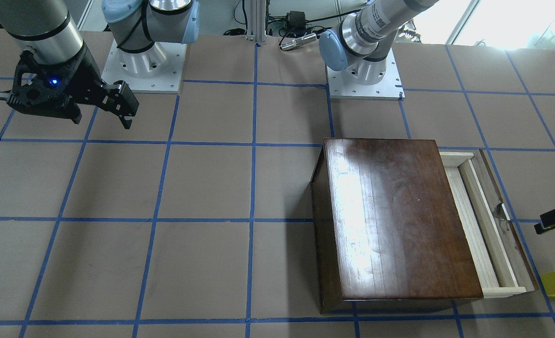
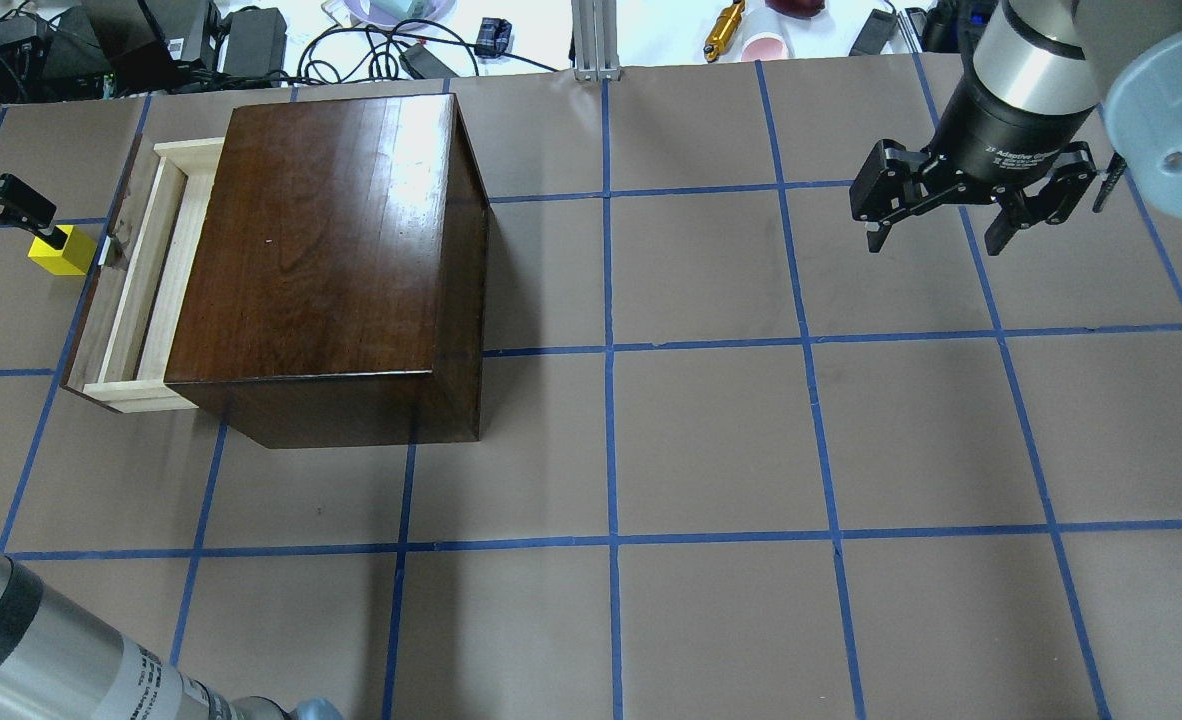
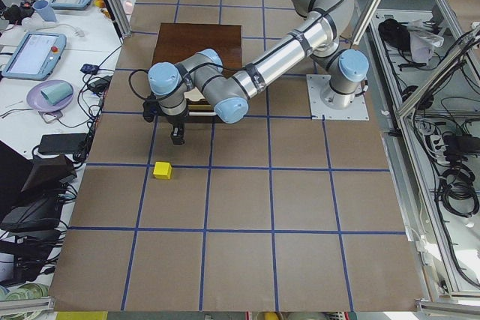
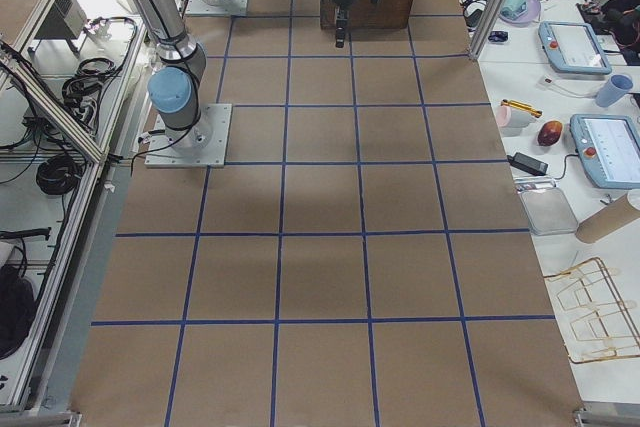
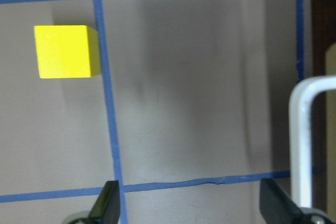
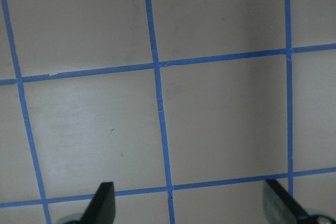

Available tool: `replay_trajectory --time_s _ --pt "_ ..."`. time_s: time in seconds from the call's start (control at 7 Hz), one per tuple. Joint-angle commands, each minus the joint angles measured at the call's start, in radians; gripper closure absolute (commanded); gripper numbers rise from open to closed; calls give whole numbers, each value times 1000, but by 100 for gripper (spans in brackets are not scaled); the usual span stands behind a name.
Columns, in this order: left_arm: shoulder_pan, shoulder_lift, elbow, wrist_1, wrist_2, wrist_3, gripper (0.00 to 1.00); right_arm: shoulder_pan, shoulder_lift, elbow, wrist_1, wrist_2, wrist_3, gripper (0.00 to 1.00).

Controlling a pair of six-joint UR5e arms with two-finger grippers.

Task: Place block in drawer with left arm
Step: 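Move the left gripper over the yellow cube and lower onto it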

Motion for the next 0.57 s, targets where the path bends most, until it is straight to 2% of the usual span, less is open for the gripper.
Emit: replay_trajectory --time_s 0.0,0.43 --pt "1 -97 72 92 3 -4 6 0 0 0 0 0 0 0" --pt "1 -243 227 114 4 12 6 0 0 0 0 0 0 0"
